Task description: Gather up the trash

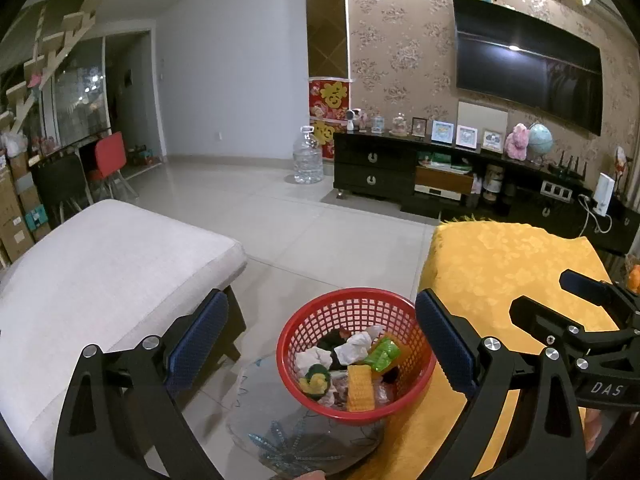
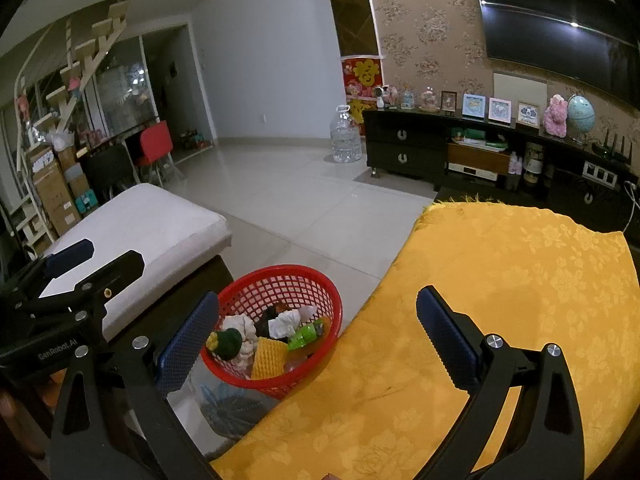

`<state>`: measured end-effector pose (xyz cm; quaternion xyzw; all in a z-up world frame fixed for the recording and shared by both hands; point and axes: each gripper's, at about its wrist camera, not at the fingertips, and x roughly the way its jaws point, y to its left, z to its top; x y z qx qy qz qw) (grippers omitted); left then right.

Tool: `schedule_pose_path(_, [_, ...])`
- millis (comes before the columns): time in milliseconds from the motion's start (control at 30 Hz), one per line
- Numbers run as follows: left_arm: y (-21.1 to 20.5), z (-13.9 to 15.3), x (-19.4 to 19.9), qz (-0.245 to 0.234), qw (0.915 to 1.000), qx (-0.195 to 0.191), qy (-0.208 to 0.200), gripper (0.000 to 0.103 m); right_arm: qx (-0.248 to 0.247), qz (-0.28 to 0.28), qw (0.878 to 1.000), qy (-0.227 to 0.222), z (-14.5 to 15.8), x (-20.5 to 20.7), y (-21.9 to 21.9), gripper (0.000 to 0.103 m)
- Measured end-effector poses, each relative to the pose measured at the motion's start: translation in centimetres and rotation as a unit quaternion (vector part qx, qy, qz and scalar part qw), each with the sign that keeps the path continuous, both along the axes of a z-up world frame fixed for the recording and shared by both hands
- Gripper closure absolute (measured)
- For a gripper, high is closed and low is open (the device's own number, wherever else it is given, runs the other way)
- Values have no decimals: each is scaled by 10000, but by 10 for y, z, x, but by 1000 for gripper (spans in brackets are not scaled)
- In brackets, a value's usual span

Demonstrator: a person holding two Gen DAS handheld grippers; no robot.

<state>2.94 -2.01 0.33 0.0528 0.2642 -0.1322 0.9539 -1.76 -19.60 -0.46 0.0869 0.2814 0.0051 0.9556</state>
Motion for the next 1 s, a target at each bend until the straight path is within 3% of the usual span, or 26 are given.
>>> schedule_pose_path(667, [-5,4,-5,-130,9998,-68,-99,12,83,-123,9999,76,-9,-8,-19,7])
schedule_pose_path(867, [-10,0,1,-226,9993,-219,203,12,82,-797,9962,351,-28,-35,-79,7])
schedule_pose_path(1000, [-18,-3,4,-279,9987,-246,360,12,-53,-1848,9789,873,-62,-71,-162,7])
